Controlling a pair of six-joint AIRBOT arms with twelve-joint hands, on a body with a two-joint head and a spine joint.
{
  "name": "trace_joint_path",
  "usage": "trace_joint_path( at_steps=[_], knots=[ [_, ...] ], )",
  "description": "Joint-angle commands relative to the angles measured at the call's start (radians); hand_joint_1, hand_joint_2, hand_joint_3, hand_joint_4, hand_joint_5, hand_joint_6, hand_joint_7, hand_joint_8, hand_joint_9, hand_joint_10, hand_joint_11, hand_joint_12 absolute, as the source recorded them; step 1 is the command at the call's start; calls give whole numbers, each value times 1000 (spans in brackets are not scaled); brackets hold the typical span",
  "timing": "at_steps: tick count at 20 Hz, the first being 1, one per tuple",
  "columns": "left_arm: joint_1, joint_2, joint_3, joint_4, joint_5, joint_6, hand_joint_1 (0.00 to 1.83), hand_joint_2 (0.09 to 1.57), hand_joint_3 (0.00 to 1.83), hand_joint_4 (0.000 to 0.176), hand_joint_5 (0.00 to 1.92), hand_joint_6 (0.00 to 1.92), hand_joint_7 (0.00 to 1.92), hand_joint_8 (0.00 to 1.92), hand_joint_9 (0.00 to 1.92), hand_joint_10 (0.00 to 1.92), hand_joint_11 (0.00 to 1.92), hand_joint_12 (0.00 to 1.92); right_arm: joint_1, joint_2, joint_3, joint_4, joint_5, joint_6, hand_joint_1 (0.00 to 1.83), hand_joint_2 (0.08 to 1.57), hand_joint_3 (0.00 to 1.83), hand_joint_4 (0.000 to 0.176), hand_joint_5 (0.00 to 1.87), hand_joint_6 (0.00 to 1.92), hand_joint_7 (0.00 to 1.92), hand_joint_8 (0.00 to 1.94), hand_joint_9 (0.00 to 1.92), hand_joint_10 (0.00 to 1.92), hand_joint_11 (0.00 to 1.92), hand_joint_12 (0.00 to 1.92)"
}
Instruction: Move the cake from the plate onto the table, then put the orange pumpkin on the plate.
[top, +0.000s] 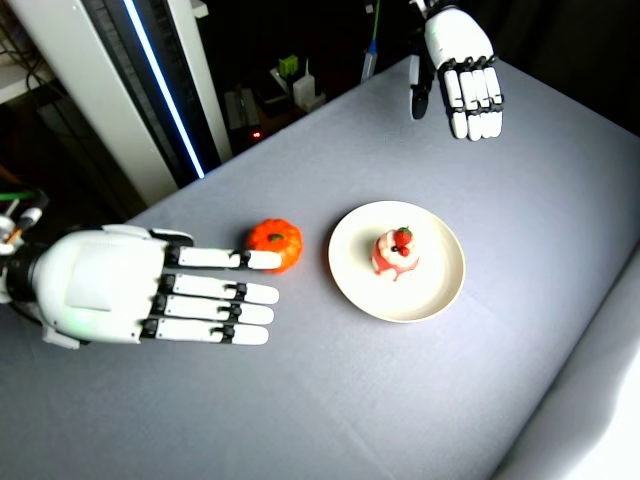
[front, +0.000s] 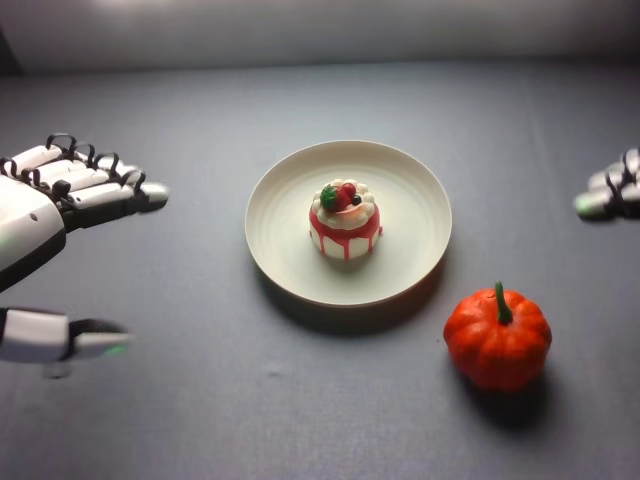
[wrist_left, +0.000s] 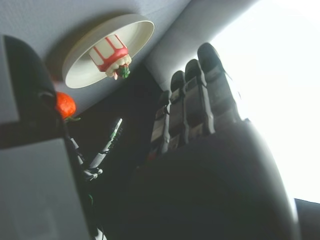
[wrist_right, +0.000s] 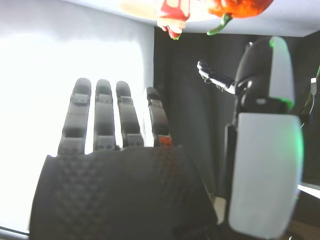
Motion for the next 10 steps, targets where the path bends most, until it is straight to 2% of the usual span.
trace_joint_path(
  at_steps=[1, 2, 3, 4, 5, 6, 7, 8, 9, 10],
  knots=[
    [-15, -2, 6, -6, -103, 1, 571, 953, 3, 29, 382, 2, 291, 3, 257, 22, 0, 696, 9, 4, 6, 31, 109, 2, 630, 1216, 4, 0, 545, 3, 451, 3, 431, 17, 70, 1096],
    [-19, -4, 8, -4, -102, 1, 566, 952, 1, 31, 373, 0, 275, 0, 249, 14, 0, 687, 9, 4, 6, 29, 109, 2, 633, 1218, 1, 0, 547, 1, 450, 1, 438, 9, 64, 1123],
    [-24, -7, 12, -4, -102, 1, 575, 957, 2, 44, 342, 1, 258, 2, 232, 4, 0, 626, 9, 4, 6, 27, 109, 3, 651, 1212, 0, 0, 548, 1, 450, 0, 437, 6, 55, 1128],
    [-36, -13, 19, -1, -96, 1, 581, 970, 3, 71, 282, 0, 214, 1, 181, 2, 0, 535, 9, 4, 6, 25, 109, 5, 634, 1212, 0, 0, 542, 0, 448, 0, 437, 5, 57, 1127],
    [-55, -22, 29, 7, -80, 1, 579, 965, 0, 104, 241, 2, 205, 1, 181, 3, 0, 564, 10, 5, 5, 23, 107, 6, 646, 1207, 0, 0, 548, 3, 456, 3, 450, 9, 73, 1128],
    [-77, -32, 41, 16, -61, 0, 531, 961, 0, 143, 209, 1, 214, 1, 218, 8, 0, 709, 10, 5, 5, 23, 107, 6, 645, 1201, 0, 0, 539, 1, 448, 3, 449, 4, 89, 1095],
    [-116, -50, 63, 35, -31, -10, 496, 952, 0, 163, 190, 0, 209, 0, 224, 5, 0, 720, 10, 5, 5, 23, 107, 7, 659, 1195, 0, 0, 524, 0, 437, 1, 452, 2, 110, 1063],
    [-142, -64, 78, 51, -11, -22, 497, 961, 1, 173, 187, 0, 213, 1, 248, 9, 0, 744, 10, 5, 5, 23, 107, 7, 741, 1178, 0, 0, 494, 0, 440, 0, 486, 7, 173, 1033],
    [-188, -91, 111, 83, 24, -51, 520, 964, 1, 175, 197, 2, 203, 1, 233, 5, 0, 666, 10, 5, 3, 19, 108, 7, 765, 1173, 0, 0, 489, 0, 443, 1, 501, 10, 194, 1026],
    [-228, -116, 138, 116, 58, -77, 603, 948, 0, 176, 240, 7, 217, 3, 251, 7, 0, 757, 10, 5, 3, 18, 108, 7, 779, 1169, 0, 0, 495, 3, 456, 6, 517, 14, 214, 1027]
  ],
)
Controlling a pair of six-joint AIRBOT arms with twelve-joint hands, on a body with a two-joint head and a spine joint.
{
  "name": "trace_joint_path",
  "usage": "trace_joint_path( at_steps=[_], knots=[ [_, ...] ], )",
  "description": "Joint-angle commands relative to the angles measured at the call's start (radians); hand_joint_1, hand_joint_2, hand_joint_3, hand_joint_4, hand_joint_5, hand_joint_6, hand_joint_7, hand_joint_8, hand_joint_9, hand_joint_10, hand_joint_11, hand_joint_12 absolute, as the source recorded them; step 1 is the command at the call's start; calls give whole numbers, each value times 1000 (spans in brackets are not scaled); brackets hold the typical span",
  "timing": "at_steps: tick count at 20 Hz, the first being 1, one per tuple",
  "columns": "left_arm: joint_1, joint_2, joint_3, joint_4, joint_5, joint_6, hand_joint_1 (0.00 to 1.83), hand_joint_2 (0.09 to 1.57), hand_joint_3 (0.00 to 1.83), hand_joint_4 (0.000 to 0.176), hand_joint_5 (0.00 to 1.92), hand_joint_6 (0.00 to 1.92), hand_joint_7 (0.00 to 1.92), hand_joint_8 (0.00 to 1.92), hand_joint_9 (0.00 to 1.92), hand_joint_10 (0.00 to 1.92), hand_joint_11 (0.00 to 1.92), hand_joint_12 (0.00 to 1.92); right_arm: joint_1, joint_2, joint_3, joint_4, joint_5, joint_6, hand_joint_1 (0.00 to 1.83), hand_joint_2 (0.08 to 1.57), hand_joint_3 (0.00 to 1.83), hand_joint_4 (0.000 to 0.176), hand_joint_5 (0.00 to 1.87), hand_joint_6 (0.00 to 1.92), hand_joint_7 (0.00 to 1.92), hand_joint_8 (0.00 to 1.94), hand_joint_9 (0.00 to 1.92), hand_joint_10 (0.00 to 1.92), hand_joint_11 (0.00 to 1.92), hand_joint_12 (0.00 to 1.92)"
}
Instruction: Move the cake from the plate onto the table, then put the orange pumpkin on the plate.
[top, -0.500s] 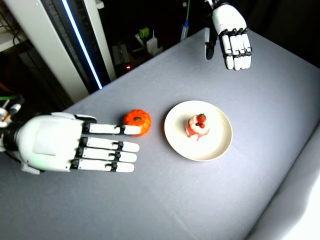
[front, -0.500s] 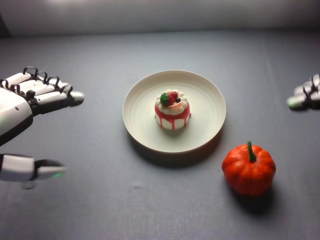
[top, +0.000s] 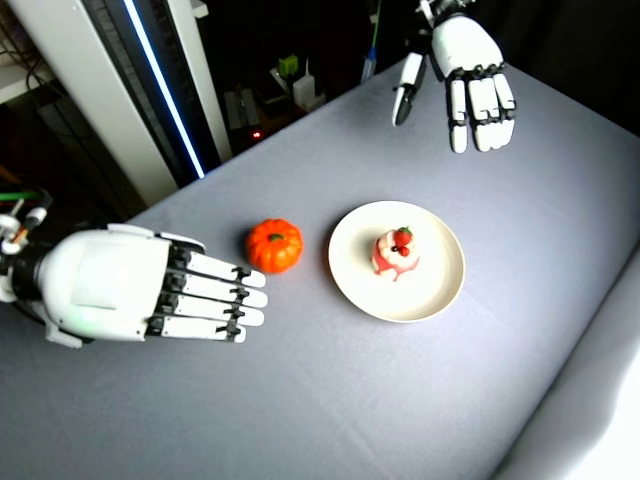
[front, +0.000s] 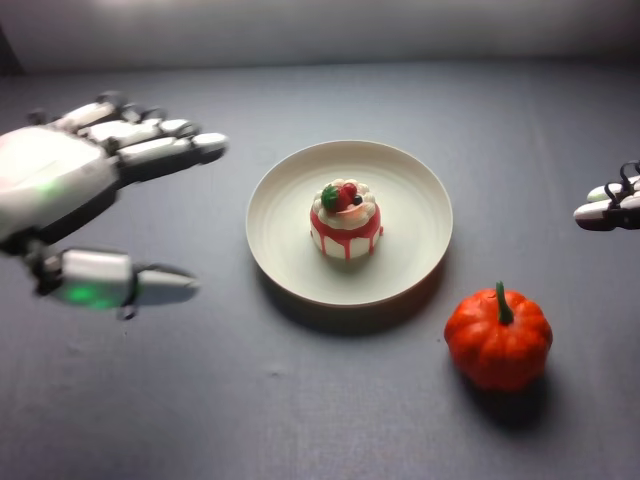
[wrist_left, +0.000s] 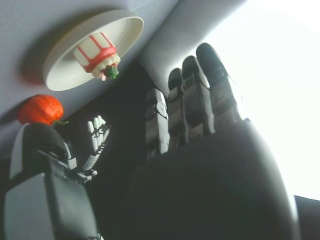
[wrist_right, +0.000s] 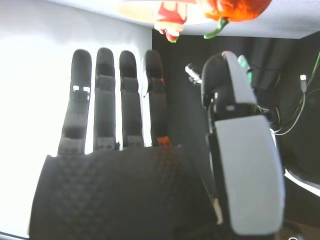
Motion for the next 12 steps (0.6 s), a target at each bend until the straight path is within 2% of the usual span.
trace_joint_path(
  at_steps=[1, 2, 3, 4, 5, 6, 7, 8, 9, 10, 11, 12],
  knots=[
    [-32, -10, 12, 12, -63, -10, 670, 939, 0, 173, 262, 7, 225, 3, 257, 5, 0, 745, 9, 5, 3, 29, 112, 5, 820, 1163, 0, 0, 509, 7, 477, 12, 534, 18, 225, 1031],
    [-85, -35, 35, 51, -16, -10, 675, 941, 0, 170, 262, 3, 219, 3, 249, 4, 0, 671, 9, 5, 4, 29, 112, 5, 834, 1163, 0, 0, 526, 3, 499, 6, 545, 12, 232, 1016],
    [-118, -52, 50, 78, 14, -11, 635, 945, 0, 113, 321, 7, 292, 8, 299, 6, 12, 767, 9, 5, 4, 29, 112, 5, 848, 1169, 2, 0, 551, 9, 532, 14, 582, 22, 267, 1025],
    [-171, -80, 74, 117, 59, -14, 624, 945, 0, 89, 340, 5, 314, 5, 309, 4, 2, 806, 9, 5, 4, 28, 112, 5, 841, 1178, 4, 0, 565, 9, 545, 13, 595, 22, 275, 1024],
    [-211, -101, 92, 148, 94, -20, 587, 939, 0, 102, 333, 1, 329, 4, 318, 4, 0, 773, 9, 5, 4, 27, 112, 5, 842, 1191, 1, 0, 589, 4, 585, 8, 662, 26, 353, 1020],
    [-251, -126, 114, 175, 127, -26, 579, 938, 0, 105, 331, 0, 332, 4, 320, 4, 0, 765, 9, 5, 4, 26, 112, 5, 841, 1193, 1, 0, 594, 3, 594, 7, 678, 26, 372, 1018],
    [-287, -153, 136, 196, 157, -31, 567, 927, 0, 136, 313, 0, 332, 2, 345, 8, 0, 778, 9, 5, 4, 26, 112, 5, 826, 1198, 1, 0, 649, 4, 668, 11, 763, 36, 458, 1011],
    [-315, -177, 156, 211, 185, -34, 567, 930, 0, 152, 314, 0, 346, 0, 380, 2, 0, 855, 9, 3, 5, 24, 112, 5, 831, 1200, 0, 0, 692, 4, 711, 9, 812, 33, 496, 1041],
    [-334, -200, 174, 223, 205, -37, 506, 936, 2, 153, 318, 1, 357, 3, 398, 5, 35, 889, 10, 2, 5, 21, 112, 5, 833, 1198, 0, 0, 710, 7, 732, 12, 845, 40, 532, 1064],
    [-358, -232, 201, 239, 234, -41, 576, 939, 2, 143, 342, 9, 398, 16, 434, 17, 87, 918, 13, 0, 6, 16, 112, 5, 831, 1194, 0, 0, 737, 15, 756, 19, 887, 55, 587, 1088],
    [-375, -265, 224, 249, 264, -42, 633, 913, 0, 146, 381, 7, 461, 12, 513, 24, 166, 953, 15, -2, 6, 12, 112, 5, 846, 1191, 0, 0, 779, 10, 811, 20, 930, 55, 595, 1123],
    [-383, -285, 240, 253, 282, -42, 580, 912, 0, 148, 371, 1, 436, 2, 488, 10, 149, 946, 16, -3, 7, 11, 112, 5, 875, 1184, 0, 0, 805, 9, 826, 15, 923, 41, 572, 1089]
  ],
)
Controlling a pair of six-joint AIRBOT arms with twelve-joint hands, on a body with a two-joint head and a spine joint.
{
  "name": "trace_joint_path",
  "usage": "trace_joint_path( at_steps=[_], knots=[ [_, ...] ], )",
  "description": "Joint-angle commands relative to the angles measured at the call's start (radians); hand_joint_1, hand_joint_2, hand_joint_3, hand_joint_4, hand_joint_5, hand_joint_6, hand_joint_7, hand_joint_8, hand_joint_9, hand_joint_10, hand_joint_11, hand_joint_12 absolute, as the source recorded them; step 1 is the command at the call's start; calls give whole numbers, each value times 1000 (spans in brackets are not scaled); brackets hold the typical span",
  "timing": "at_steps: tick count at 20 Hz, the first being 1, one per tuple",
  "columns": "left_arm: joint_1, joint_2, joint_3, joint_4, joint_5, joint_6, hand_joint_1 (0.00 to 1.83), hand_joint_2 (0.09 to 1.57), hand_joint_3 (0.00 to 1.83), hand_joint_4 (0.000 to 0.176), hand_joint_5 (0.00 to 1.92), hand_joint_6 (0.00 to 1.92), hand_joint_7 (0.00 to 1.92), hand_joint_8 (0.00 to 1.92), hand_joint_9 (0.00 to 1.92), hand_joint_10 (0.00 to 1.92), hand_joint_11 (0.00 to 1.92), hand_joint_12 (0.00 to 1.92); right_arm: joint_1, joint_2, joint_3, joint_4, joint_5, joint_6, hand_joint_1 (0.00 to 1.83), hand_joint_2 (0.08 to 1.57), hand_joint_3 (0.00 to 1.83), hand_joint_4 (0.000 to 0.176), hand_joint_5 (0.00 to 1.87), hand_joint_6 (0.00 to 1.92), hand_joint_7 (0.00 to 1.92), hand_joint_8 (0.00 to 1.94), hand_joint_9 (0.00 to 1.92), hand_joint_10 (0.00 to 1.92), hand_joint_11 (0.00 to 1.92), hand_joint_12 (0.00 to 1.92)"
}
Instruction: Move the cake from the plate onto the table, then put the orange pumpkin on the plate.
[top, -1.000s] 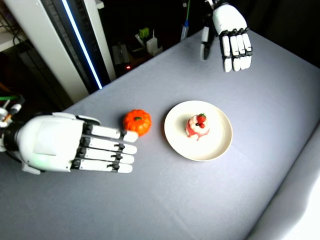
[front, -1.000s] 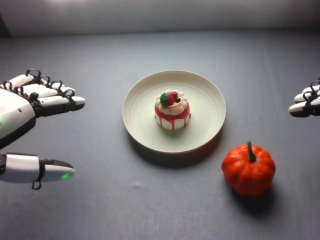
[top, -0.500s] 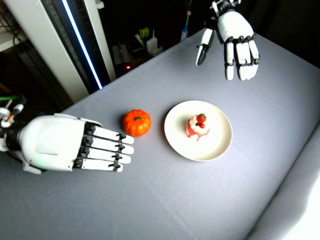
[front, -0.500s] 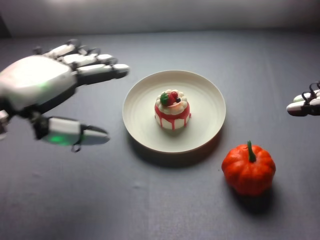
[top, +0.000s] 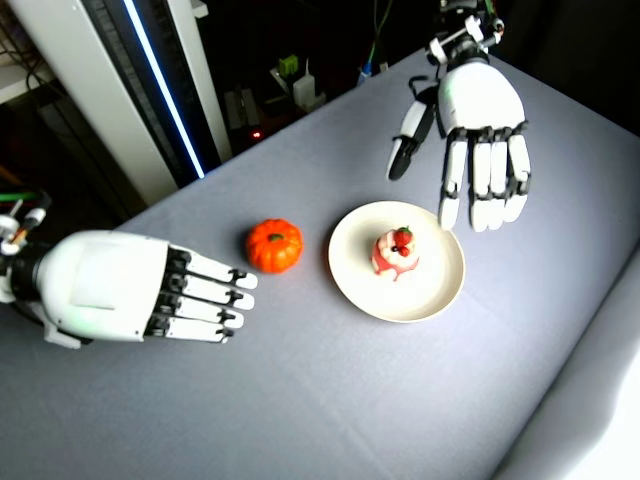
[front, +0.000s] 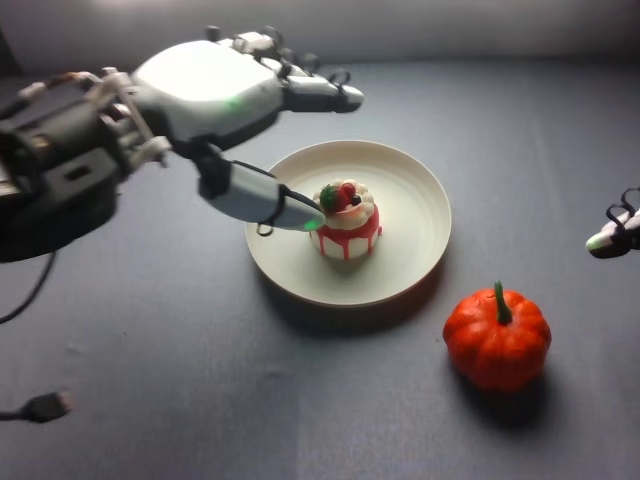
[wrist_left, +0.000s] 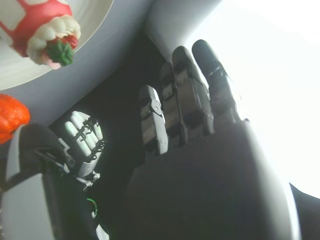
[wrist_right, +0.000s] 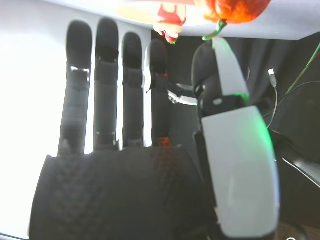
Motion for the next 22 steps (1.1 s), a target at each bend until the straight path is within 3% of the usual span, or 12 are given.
trace_joint_path(
  at_steps=[1, 2, 3, 6, 9, 10, 13, 14, 16, 18, 19, 22],
  knots=[
    [-21, -21, 19, -7, -60, -5, 580, 912, 0, 148, 371, 1, 436, 2, 488, 10, 149, 946, 14, -1, 3, 25, 111, 6, 875, 1184, 0, 0, 805, 9, 826, 15, 923, 41, 572, 1089],
    [-25, -38, 34, -5, -47, -7, 555, 920, 0, 161, 367, 1, 410, 0, 456, 1, 129, 980, 16, -2, 3, 21, 111, 6, 956, 1211, 0, 33, 789, 1019, 831, 2, 904, 16, 543, 1041],
    [-29, -63, 52, -1, -31, -13, 550, 922, 0, 163, 366, 0, 403, 0, 449, 0, 125, 988, 18, -3, 3, 16, 110, 6, 931, 1238, 6, 91, 734, 1302, 831, 0, 900, 10, 531, 1047],
    [-35, -122, 93, 11, 16, -21, 849, 863, 0, 158, 441, 2, 536, 3, 571, 12, 102, 1137, 20, -7, 6, 10, 107, 7, 963, 1253, 0, 27, 720, 1377, 848, 4, 898, 12, 515, 977],
    [-32, -173, 127, 34, 64, -26, 863, 858, 0, 143, 496, 2, 582, 2, 680, 14, 240, 1064, 20, -11, 9, 6, 105, 12, 950, 1253, 0, 49, 719, 1378, 876, 12, 953, 31, 577, 999],
    [-29, -187, 137, 42, 79, -26, 826, 910, 1, 118, 538, 1, 627, 2, 721, 4, 308, 985, 23, -13, 10, 3, 105, 13, 938, 1257, 1, 63, 713, 1386, 881, 10, 942, 21, 577, 974],
    [-22, -205, 153, 44, 100, -26, 855, 934, 1, 109, 562, 1, 646, 1, 709, 0, 270, 1007, 29, -16, 12, -3, 104, 15, 938, 1260, 0, 59, 708, 1392, 889, 9, 956, 23, 578, 1003],
    [-21, -208, 156, 44, 105, -26, 884, 932, 0, 100, 585, 8, 652, 2, 701, 0, 247, 1004, 29, -16, 12, -3, 103, 15, 919, 1265, 1, 83, 697, 1408, 884, 6, 959, 23, 586, 1019],
    [-18, -214, 161, 44, 108, -26, 886, 962, 10, 98, 620, 17, 682, 12, 721, 9, 249, 1003, 29, -17, 13, -3, 102, 16, 927, 1261, 0, 76, 705, 1397, 884, 3, 965, 22, 602, 1015],
    [-18, -219, 165, 45, 110, -26, 1003, 976, 1, 68, 743, 8, 825, 11, 848, 30, 269, 1111, 29, -19, 15, -5, 99, 17, 930, 1256, 0, 81, 715, 1383, 889, 5, 981, 26, 632, 1018],
    [-18, -220, 166, 45, 110, -26, 1211, 1054, 3, 0, 987, 541, 1062, 747, 1119, 156, 568, 1250, 30, -21, 17, -6, 98, 18, 951, 1256, 0, 43, 716, 1382, 883, 2, 987, 29, 627, 1068],
    [-19, -218, 167, 45, 103, -26, 1270, 1071, 0, 0, 1159, 441, 1061, 1064, 1269, 302, 397, 1219, 30, -22, 18, -8, 96, 19, 960, 1254, 0, 32, 718, 1378, 883, 2, 998, 36, 630, 1118]
  ],
)
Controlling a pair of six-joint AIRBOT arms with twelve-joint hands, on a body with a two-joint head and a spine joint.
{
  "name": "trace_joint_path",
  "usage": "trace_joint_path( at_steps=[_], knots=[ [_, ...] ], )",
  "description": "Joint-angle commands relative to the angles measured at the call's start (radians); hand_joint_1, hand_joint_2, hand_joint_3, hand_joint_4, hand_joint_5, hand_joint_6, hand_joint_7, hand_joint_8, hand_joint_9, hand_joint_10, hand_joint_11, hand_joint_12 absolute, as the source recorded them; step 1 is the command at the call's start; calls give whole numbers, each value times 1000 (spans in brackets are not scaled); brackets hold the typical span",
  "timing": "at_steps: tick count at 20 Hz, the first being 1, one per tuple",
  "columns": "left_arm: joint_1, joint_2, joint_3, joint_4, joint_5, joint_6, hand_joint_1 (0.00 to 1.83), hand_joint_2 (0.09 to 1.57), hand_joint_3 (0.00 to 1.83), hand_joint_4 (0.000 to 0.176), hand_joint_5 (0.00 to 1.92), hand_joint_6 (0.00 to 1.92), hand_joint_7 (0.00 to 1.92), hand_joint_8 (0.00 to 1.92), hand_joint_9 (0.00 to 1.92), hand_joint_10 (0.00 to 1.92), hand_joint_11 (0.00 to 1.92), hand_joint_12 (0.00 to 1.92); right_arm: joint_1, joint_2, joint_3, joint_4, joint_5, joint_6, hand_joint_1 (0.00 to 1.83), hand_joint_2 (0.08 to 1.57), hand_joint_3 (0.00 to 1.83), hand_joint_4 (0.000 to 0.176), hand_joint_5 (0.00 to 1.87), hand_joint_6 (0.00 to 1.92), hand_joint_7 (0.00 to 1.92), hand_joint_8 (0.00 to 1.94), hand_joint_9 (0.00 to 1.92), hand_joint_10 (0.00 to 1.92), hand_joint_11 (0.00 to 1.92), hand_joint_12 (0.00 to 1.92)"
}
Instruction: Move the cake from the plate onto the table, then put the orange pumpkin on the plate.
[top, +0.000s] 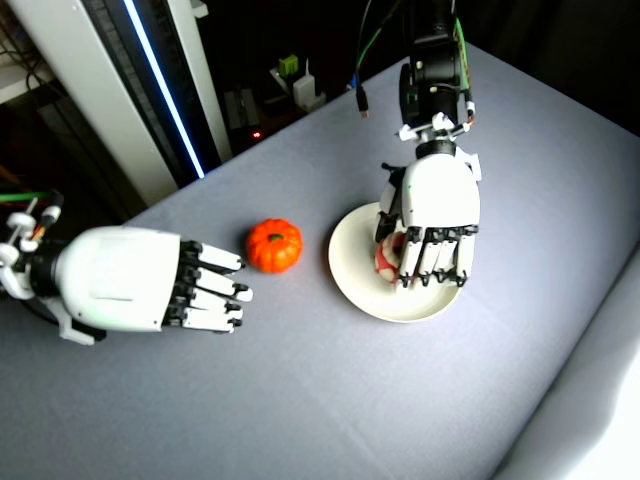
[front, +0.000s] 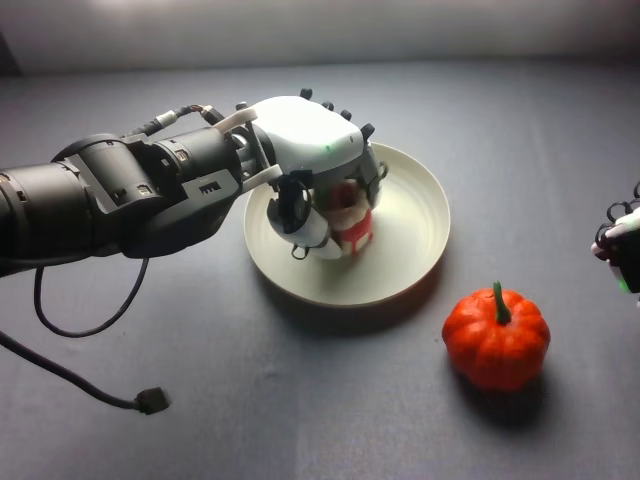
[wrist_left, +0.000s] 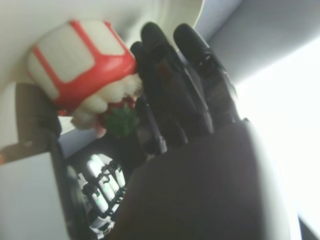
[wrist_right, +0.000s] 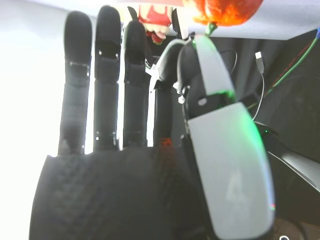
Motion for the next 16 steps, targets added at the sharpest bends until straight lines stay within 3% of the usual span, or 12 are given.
trace_joint_path(
  at_steps=[1, 2, 3, 4, 5, 6, 7, 8, 12, 16],
  knots=[
    [-3, 7, 2, -5, -101, 1, 1269, 1091, 0, 0, 1172, 393, 1002, 1188, 1180, 608, 377, 1430, 13, 1, 3, 30, 103, 7, 953, 1255, 0, 41, 715, 1382, 889, 4, 983, 28, 601, 1076],
    [-2, 10, 0, -5, -115, -7, 1193, 1065, 0, 0, 1130, 660, 884, 1179, 942, 1206, 586, 1709, 13, 0, 3, 30, 103, 8, 949, 1255, 0, 48, 716, 1382, 895, 5, 983, 25, 608, 1048],
    [-2, 20, -7, -6, -137, -21, 1170, 1069, 2, 0, 1092, 767, 851, 1190, 852, 1442, 630, 1789, 13, 0, 3, 30, 102, 9, 949, 1256, 0, 49, 715, 1382, 896, 5, 983, 24, 609, 1042],
    [-5, 35, -22, -7, -160, -25, 1174, 1076, 0, 0, 1067, 819, 746, 1620, 768, 1853, 686, 1903, 13, 0, 3, 30, 102, 11, 976, 1247, 0, 14, 733, 1356, 901, 5, 976, 16, 611, 997],
    [-7, 51, -35, -7, -177, -25, 1178, 1071, 0, 0, 1078, 800, 780, 1380, 780, 1628, 679, 1765, 13, 0, 3, 30, 102, 12, 973, 1248, 0, 16, 729, 1363, 893, 2, 977, 14, 629, 992],
    [-10, 78, -57, -8, -207, -25, 1178, 1071, 0, 0, 1078, 800, 780, 1380, 780, 1628, 679, 1765, 13, 0, 3, 30, 102, 12, 973, 1248, 0, 16, 729, 1363, 893, 2, 977, 14, 629, 992],
    [-12, 104, -76, -12, -231, -24, 1195, 1037, 0, 0, 1162, 657, 886, 1298, 896, 1546, 840, 1689, 13, 0, 3, 30, 101, 12, 985, 1244, 0, 0, 738, 1350, 896, 3, 979, 12, 622, 989],
    [-13, 129, -96, -18, -256, -17, 1201, 1017, 0, 0, 1220, 553, 949, 1305, 986, 1554, 952, 1755, 13, 0, 3, 30, 100, 14, 958, 1246, 0, 45, 732, 1359, 893, 1, 994, 16, 644, 1030],
    [4, 274, -213, -29, -348, 30, 1207, 998, 0, 0, 1283, 435, 981, 1268, 1002, 1594, 982, 1772, 12, 1, 2, 30, 99, 25, 949, 1254, 0, 49, 719, 1378, 890, 0, 1002, 16, 638, 1076],
    [105, 429, -336, -125, -428, 138, 1208, 998, 0, 0, 1286, 430, 981, 1267, 1002, 1593, 983, 1772, 12, 5, -4, 30, 99, 28, 949, 1254, 0, 48, 719, 1378, 890, 0, 1002, 16, 637, 1077]
  ],
)
